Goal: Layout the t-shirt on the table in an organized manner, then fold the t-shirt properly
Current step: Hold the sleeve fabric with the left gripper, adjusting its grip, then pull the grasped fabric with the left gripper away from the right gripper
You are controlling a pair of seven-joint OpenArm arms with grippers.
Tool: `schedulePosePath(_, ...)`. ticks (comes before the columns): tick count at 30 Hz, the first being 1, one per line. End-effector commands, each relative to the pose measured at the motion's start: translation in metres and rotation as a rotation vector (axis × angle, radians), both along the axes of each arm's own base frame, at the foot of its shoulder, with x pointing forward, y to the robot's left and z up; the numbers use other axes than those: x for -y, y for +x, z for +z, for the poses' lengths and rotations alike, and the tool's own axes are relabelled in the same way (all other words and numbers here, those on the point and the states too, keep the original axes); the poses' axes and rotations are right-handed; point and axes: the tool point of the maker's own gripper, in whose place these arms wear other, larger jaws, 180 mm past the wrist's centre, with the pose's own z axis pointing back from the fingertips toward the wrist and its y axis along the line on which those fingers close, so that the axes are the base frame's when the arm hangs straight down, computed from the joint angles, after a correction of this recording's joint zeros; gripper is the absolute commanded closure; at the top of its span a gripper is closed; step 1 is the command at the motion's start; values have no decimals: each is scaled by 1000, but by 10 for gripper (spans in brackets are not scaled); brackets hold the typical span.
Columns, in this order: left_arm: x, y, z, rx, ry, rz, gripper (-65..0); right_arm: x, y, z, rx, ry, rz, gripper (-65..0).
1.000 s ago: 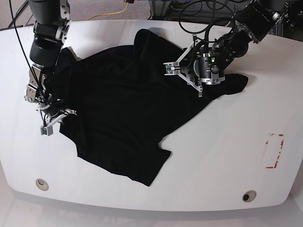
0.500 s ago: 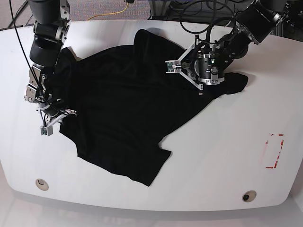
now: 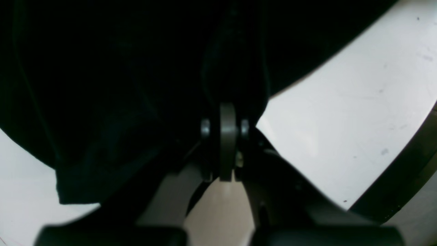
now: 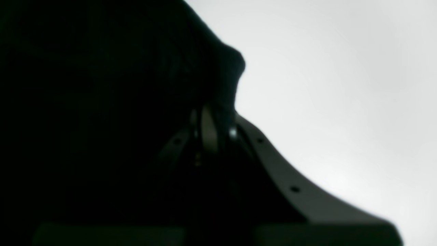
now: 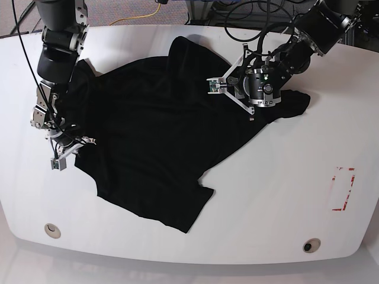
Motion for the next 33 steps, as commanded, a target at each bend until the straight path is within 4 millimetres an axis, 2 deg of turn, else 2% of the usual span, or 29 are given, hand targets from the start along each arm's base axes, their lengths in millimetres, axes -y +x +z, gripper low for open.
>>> schedulePosePath(1,-8,5,3,28,34,-3,-1,9,17,25,76,-8,-9,0)
schedulePosePath(4,-16,7,8,69,61,-17,-1,9,17,26,78,-8,-9,0)
schedulePosePath(13,-38,-10,12,82,104,-42,-1,10,22,30,88,-8,-13,0)
schedulePosePath(19,-68,-27,4,41,168,-37,-1,12,31,39,107,-13,-24,0)
schedulePosePath(27,-109,-43,14,39,199,27,-1,22,40,48,117,-25,-86,0)
schedulePosePath(33,-127,-50,18,35,224,58,0,26,42,50,119,-32,-107,0)
